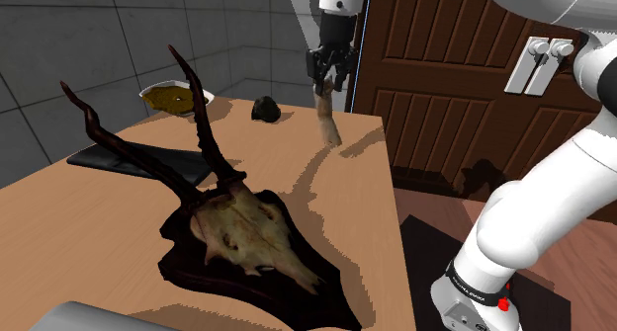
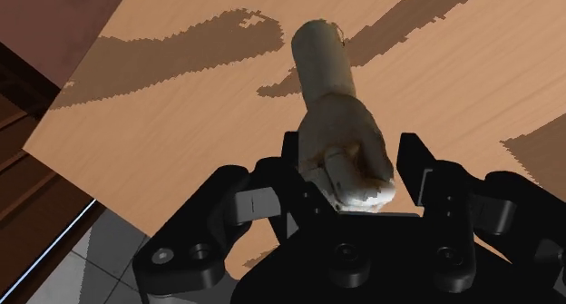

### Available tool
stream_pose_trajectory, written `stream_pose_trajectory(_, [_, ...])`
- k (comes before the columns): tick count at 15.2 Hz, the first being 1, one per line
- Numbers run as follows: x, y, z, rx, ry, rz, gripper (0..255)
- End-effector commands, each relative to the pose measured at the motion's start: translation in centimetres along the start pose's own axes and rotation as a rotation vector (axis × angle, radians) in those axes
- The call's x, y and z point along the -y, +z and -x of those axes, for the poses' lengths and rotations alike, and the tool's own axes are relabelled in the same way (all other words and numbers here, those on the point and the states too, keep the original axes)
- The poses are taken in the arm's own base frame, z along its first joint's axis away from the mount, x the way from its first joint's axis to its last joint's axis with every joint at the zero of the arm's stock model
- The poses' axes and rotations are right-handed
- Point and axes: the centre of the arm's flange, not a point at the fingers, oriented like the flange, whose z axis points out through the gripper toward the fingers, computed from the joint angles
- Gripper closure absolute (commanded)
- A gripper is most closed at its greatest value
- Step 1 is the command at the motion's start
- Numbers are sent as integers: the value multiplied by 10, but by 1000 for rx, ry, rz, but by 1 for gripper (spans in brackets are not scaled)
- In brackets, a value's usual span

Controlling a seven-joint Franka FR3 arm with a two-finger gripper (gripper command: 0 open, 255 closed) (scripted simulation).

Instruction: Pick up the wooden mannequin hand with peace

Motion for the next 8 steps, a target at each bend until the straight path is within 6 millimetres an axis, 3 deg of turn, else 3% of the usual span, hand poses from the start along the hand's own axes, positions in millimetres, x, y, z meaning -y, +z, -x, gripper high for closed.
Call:
stream_pose_trajectory(1, [-1, -10, 0, 0, 0, 0, 255])
stream_pose_trajectory(6, [-2, -36, -2, 0, 0, 0, 255])
stream_pose_trajectory(8, [-2, -37, -3, 0, 0, 0, 255])
